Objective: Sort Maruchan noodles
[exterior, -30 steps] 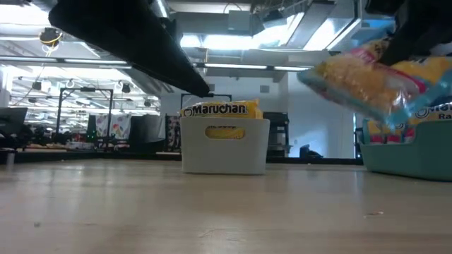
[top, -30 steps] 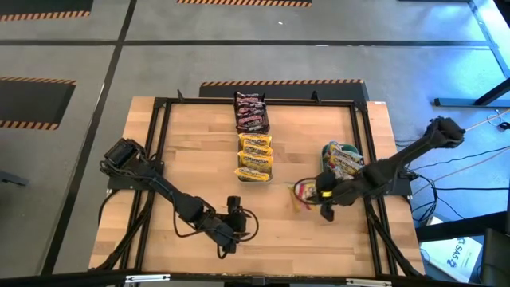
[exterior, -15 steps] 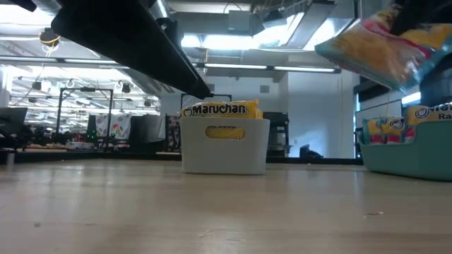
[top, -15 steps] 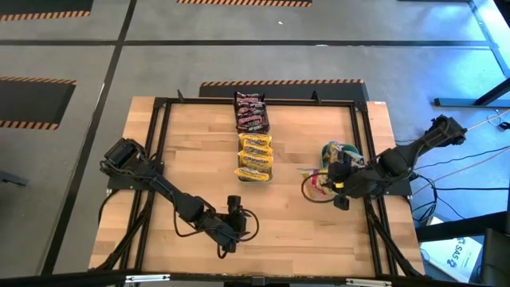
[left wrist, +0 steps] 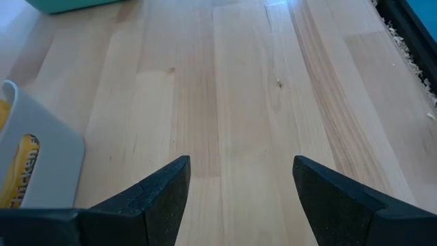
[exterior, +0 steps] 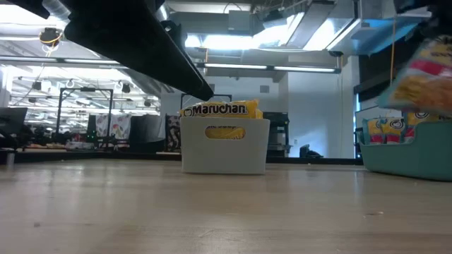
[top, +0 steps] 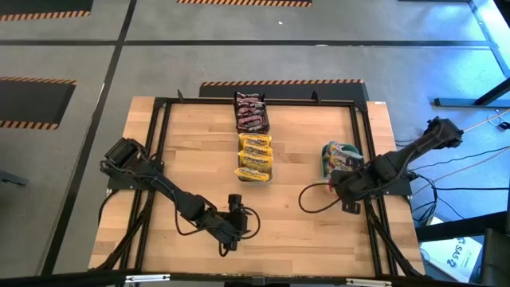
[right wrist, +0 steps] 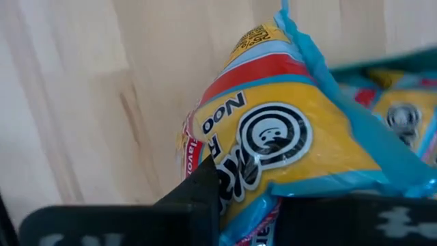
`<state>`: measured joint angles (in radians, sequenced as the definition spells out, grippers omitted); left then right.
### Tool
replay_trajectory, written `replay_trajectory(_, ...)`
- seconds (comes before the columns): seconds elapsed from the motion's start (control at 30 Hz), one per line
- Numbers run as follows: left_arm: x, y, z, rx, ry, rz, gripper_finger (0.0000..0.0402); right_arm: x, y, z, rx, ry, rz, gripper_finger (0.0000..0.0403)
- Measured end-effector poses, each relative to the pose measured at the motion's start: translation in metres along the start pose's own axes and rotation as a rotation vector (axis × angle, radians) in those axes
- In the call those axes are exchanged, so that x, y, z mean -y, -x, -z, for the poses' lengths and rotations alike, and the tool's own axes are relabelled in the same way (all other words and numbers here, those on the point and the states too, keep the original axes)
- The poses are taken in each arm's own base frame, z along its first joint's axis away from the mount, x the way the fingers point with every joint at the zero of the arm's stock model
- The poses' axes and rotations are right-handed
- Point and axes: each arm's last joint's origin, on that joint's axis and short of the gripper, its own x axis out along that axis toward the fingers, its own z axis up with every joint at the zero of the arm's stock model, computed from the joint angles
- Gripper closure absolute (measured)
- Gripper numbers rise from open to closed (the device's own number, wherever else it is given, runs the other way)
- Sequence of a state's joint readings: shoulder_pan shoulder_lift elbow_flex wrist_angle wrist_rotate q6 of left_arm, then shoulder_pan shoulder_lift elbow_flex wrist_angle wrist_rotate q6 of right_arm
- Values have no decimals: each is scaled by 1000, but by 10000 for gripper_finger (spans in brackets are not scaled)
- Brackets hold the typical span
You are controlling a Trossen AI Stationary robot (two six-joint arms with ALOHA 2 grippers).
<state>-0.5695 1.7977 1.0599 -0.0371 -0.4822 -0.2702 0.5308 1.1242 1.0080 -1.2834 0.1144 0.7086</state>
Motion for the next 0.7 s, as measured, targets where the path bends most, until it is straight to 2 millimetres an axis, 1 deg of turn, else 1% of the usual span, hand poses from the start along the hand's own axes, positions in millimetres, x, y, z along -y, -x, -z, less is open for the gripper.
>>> replay_trajectory(0.13,-2,-1,-1,-1,-6,-4,147,1,-4,2,-69,-9,46,334)
replay_trajectory(0.43,-2,-1,0,-1,-8,-4,147,2,-5,3,-98,23,81,334)
replay_trajectory(0.57,-2,-1,-1,0,-14,-3,147,0,8,-1,-79,21,63,334)
replay_trajectory(0.7,-4,-2,-1,1,-8,-8,147,3,26,-1,-94,21,71,334)
